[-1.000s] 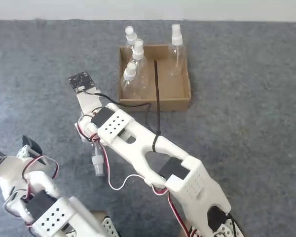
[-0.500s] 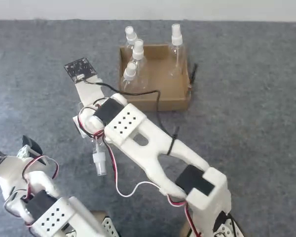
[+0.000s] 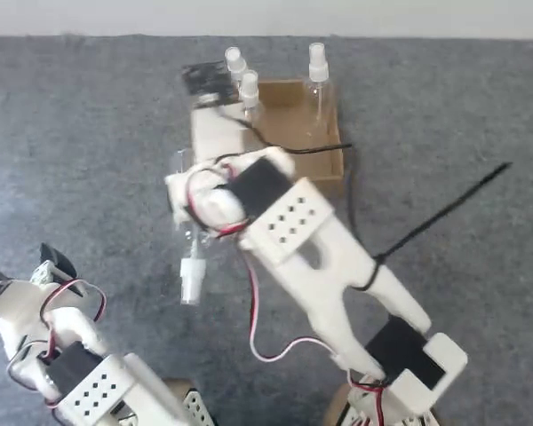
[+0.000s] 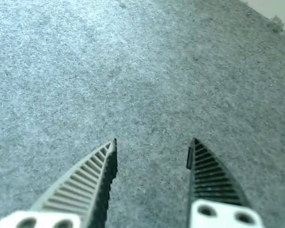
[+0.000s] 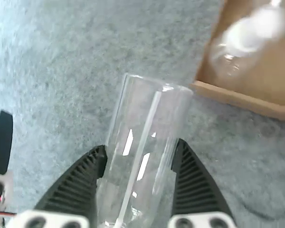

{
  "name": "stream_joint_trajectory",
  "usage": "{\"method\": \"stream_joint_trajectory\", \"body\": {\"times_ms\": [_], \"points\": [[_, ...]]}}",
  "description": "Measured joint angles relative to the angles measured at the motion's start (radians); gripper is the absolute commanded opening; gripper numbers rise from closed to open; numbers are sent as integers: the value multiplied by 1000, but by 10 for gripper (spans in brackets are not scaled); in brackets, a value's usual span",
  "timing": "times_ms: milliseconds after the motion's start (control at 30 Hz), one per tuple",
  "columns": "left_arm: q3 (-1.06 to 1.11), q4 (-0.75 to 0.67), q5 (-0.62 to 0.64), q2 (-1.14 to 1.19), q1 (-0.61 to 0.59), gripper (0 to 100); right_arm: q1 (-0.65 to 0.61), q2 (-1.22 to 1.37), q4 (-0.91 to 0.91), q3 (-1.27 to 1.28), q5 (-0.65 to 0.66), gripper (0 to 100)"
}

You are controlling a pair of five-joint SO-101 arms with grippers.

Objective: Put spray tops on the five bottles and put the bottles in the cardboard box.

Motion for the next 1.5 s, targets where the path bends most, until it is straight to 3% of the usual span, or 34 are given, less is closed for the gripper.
{"method": "stream_joint_trajectory", "body": {"times_ms": [233, 633, 833, 1000, 1300, 1500], "points": [[0, 0, 0, 0, 0, 226, 110, -48, 100, 0, -124, 6], [0, 0, 0, 0, 32, 229, 146, -230, 141, 0, -137, 6], [0, 0, -5, 0, 97, 231, 229, -258, 141, 0, -137, 6], [-20, 3, -51, 0, 183, 319, 275, -285, 138, 9, -137, 6], [-356, 327, -106, -2, 425, 329, 278, -483, -160, 373, -137, 6], [-459, 471, -164, -8, 545, 329, 278, -612, -376, 657, -137, 6]]}}
